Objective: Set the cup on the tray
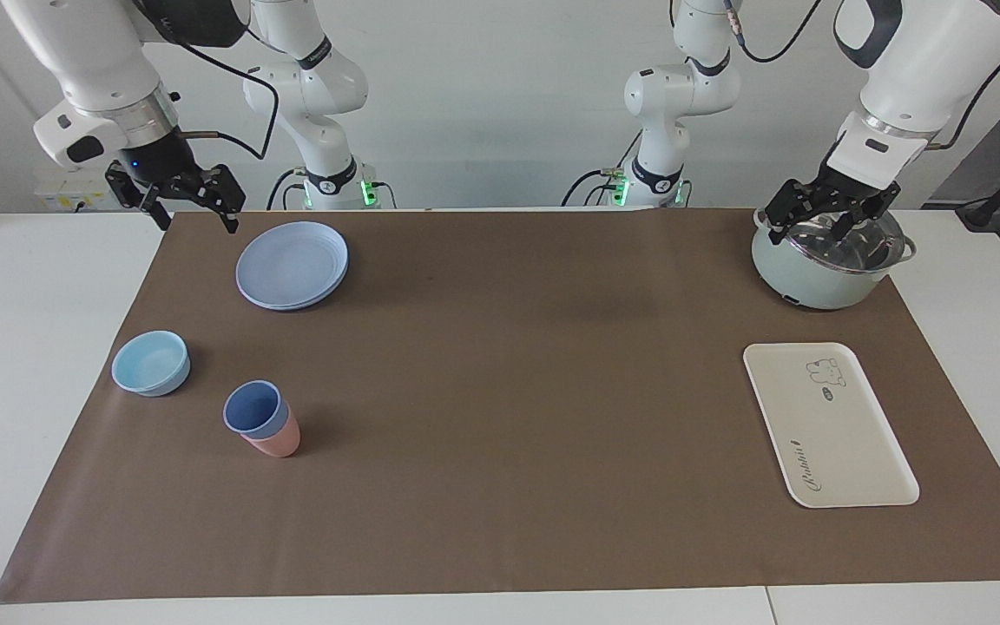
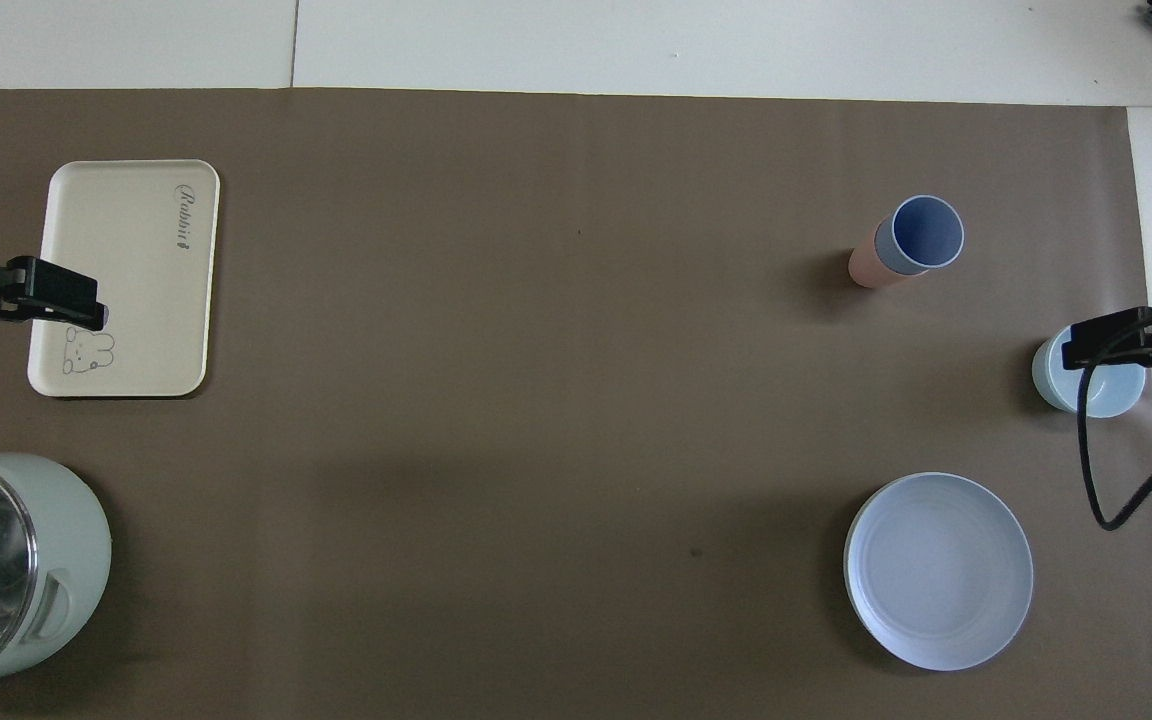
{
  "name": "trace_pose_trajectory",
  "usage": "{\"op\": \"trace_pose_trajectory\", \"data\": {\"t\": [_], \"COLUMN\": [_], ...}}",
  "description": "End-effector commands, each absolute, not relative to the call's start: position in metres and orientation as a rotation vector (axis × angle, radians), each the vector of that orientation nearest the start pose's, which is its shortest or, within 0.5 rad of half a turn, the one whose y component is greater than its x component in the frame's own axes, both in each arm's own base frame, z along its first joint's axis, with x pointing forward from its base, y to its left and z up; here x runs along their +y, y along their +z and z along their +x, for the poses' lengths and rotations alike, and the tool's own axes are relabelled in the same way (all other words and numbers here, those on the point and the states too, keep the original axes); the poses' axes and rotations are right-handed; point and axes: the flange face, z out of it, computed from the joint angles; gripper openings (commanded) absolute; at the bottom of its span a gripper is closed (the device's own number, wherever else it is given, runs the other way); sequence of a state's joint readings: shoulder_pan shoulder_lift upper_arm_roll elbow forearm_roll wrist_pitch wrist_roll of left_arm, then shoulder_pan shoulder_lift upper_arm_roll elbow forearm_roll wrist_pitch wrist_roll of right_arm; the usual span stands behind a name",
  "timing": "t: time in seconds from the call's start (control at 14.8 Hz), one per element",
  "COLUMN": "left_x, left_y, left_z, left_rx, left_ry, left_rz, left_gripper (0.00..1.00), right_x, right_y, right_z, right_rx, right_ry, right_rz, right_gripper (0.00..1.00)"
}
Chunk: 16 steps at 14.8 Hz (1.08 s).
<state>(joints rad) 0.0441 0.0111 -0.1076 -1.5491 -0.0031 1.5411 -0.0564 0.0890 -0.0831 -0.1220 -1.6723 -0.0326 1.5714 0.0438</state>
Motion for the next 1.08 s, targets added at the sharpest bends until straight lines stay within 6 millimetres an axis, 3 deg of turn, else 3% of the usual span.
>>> {"op": "trace_pose_trajectory", "data": {"t": [0.0,0.13,0.27,0.61,0.74,0.88,1.01], "left_x": [-0.032,-0.032,-0.032,-0.032,-0.032,-0.032,-0.032], "left_y": [0.628,0.628,0.628,0.628,0.628,0.628,0.628], "left_z": [0.545,0.545,0.545,0.545,0.545,0.545,0.545], "left_rx": [0.01,0.01,0.01,0.01,0.01,0.01,0.01], "left_ry": [0.029,0.032,0.032,0.029,0.032,0.032,0.032], "left_rz": [-3.143,-3.143,-3.143,-3.143,-3.143,-3.143,-3.143], "left_gripper": [1.0,1.0,1.0,1.0,1.0,1.0,1.0], "right_x": [-0.025,-0.032,-0.063,-0.117,-0.151,-0.17,-0.171], "right_y": [0.618,0.614,0.606,0.539,0.504,0.469,0.446], "right_z": [0.528,0.536,0.543,0.575,0.588,0.595,0.604], "right_rx": [0.076,-0.267,-0.451,-0.831,-0.918,-0.939,-0.985], "right_ry": [-0.049,-0.118,-0.173,-0.371,-0.484,-0.528,-0.599], "right_rz": [-3.141,-3.126,-3.071,-2.891,-2.761,-2.669,-2.596], "right_gripper": [1.0,1.0,1.0,1.0,1.0,1.0,1.0]}}
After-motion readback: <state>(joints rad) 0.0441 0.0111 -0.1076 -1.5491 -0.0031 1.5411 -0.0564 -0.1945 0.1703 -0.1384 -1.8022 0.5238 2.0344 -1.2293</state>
